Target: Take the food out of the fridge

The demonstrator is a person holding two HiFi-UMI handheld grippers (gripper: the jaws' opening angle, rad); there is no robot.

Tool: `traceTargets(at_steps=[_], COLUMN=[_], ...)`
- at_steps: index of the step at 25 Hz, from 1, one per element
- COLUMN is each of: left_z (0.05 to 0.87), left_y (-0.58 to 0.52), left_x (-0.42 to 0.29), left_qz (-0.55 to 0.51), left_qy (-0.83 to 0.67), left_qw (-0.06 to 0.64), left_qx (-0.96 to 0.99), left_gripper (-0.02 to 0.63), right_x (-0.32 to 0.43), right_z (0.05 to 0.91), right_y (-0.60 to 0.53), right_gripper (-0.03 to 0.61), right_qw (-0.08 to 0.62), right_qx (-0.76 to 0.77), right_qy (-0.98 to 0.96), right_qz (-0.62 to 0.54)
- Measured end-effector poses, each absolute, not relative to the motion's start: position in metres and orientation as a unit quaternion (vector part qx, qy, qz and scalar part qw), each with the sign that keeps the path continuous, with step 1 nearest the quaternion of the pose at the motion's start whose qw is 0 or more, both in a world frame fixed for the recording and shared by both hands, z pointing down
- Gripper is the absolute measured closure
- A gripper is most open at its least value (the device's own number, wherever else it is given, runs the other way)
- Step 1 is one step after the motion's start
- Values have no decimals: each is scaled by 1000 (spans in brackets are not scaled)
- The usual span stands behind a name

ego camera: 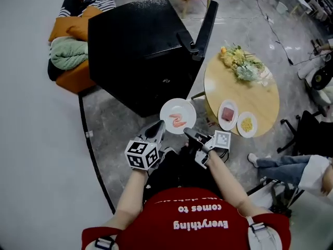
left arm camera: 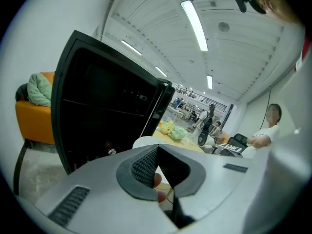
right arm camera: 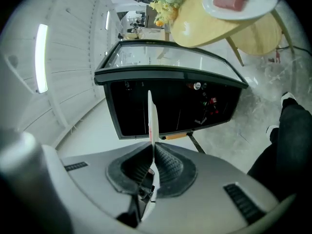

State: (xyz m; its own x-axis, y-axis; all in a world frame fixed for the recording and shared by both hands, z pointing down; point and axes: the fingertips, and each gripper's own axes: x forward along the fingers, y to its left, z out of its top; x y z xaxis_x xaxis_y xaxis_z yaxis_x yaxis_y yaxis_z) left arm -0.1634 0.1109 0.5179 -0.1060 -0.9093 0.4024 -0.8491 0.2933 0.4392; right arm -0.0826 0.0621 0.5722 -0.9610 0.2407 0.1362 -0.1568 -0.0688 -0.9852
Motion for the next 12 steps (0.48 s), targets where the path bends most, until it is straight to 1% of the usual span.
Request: traceTargets(at_steps=[6,12], left_z=[495,490], left_y=[93,65], left_x=[-125,-133], left_qz=[-23,-2], left_qy=[-700,-676], left_qw=[314,299], left_qx=[641,673], left_gripper=[616,616], right_x=[-27,-21], right_z=[549,545], right_y=[45,22], right_gripper=[557,557], right_qw=[120,67], right_qx=[-19,6], right_qy=[-683,-682], right_qz=[720,728])
